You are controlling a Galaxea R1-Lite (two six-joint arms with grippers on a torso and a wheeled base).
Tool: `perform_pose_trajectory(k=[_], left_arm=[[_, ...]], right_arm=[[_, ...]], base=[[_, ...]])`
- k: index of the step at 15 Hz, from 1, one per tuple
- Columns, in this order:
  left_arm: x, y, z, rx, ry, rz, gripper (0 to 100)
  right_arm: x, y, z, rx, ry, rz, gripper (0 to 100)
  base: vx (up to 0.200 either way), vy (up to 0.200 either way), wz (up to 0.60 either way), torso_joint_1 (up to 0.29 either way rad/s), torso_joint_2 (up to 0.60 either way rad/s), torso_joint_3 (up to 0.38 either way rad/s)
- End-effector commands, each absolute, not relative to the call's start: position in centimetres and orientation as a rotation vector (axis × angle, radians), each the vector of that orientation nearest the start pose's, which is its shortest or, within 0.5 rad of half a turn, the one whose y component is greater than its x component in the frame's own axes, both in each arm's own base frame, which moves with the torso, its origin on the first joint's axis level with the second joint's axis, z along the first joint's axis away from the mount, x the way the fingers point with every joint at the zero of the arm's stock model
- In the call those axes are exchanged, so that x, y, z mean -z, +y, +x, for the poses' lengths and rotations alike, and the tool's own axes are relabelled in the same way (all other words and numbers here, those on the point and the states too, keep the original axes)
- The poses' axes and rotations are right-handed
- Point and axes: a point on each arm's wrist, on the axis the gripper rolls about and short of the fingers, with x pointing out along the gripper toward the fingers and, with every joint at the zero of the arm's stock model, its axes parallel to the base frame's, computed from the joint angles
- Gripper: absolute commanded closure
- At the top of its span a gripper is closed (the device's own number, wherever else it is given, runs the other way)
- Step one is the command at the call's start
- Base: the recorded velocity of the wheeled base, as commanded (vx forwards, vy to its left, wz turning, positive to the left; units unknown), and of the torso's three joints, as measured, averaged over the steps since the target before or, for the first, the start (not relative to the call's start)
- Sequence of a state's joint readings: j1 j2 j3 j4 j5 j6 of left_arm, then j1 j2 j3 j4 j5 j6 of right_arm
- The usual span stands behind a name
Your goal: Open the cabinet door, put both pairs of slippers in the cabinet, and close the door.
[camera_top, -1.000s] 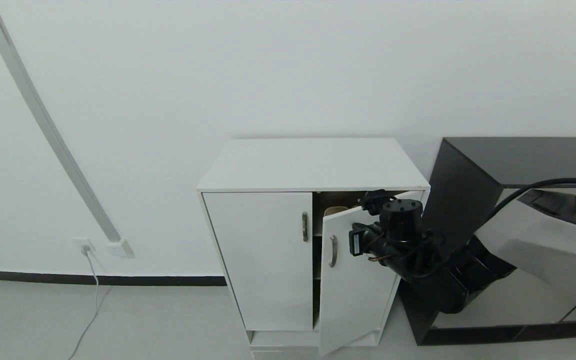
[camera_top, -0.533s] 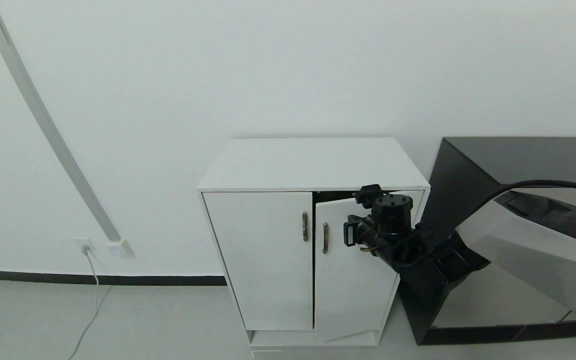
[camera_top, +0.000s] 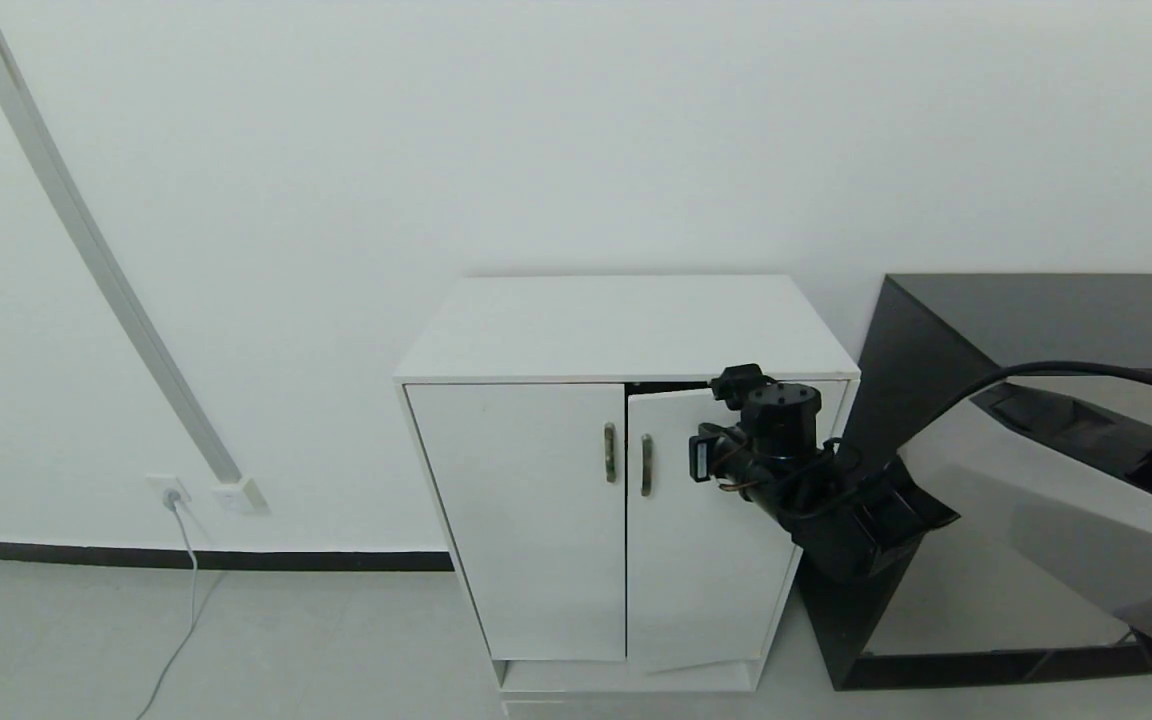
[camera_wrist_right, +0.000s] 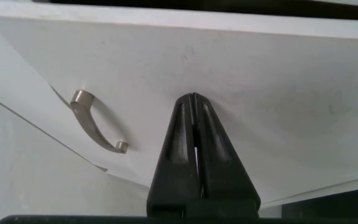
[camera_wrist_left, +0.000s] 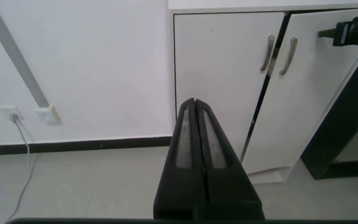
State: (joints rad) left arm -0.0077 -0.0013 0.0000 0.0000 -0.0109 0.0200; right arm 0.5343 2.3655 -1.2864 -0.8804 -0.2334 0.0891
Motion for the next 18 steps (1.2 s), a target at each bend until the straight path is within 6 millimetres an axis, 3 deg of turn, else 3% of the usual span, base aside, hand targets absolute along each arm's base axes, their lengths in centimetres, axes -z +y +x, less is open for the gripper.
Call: perform_pose_trajectory(k=[1, 18], left_arm=[[-7.5, 0.0, -2.3, 0.018, 0.0, 0.02, 100], [-7.5, 0.0, -2.3, 0.02, 0.0, 0.008, 100]], right_arm=[[-7.0, 23.1, 40.6, -0.287, 0.192, 0.016, 100], [-7.0, 22.4, 41.7, -0.263, 0.183, 0.022, 100]], base=[[0.0, 0.0, 0.0, 0.0, 0.0, 0.0], [0.0, 0.0, 0.0, 0.0, 0.0, 0.0]])
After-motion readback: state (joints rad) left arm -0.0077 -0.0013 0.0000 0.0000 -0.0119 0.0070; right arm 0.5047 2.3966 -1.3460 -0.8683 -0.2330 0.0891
